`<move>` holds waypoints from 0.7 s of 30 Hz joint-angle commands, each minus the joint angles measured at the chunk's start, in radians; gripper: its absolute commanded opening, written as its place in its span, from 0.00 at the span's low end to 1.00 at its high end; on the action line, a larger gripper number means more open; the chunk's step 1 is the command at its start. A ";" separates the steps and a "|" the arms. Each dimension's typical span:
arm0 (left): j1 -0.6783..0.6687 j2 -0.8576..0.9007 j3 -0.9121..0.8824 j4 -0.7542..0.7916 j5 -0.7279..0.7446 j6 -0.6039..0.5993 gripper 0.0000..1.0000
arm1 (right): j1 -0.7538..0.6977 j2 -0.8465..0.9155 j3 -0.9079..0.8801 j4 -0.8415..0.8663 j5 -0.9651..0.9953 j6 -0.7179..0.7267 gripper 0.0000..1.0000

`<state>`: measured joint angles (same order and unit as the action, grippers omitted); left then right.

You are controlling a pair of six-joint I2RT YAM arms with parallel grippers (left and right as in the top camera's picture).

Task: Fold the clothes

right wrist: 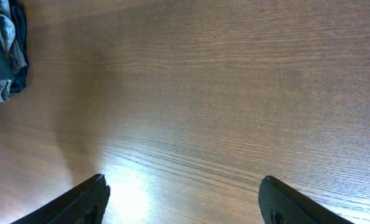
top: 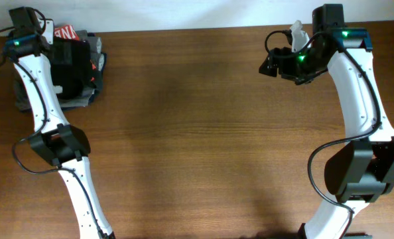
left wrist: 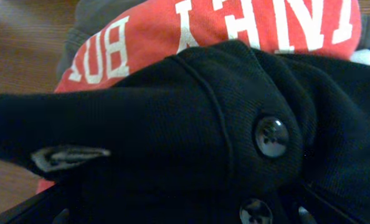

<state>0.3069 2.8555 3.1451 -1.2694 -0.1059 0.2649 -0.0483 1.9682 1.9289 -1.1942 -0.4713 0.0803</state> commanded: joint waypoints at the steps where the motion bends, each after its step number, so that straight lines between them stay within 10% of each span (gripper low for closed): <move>1: 0.023 -0.099 -0.006 -0.034 -0.027 -0.006 0.99 | -0.004 0.015 0.000 -0.004 0.002 0.005 0.85; 6: 0.025 -0.259 -0.006 -0.060 -0.026 -0.006 0.99 | -0.012 0.014 0.037 0.004 0.014 0.002 0.99; 21: 0.014 -0.445 -0.012 -0.119 0.123 -0.100 0.99 | -0.043 -0.006 0.747 -0.346 0.125 -0.110 0.99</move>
<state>0.3267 2.3989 3.1394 -1.3819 -0.0731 0.1967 -0.0910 1.9892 2.5443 -1.4940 -0.3737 0.0216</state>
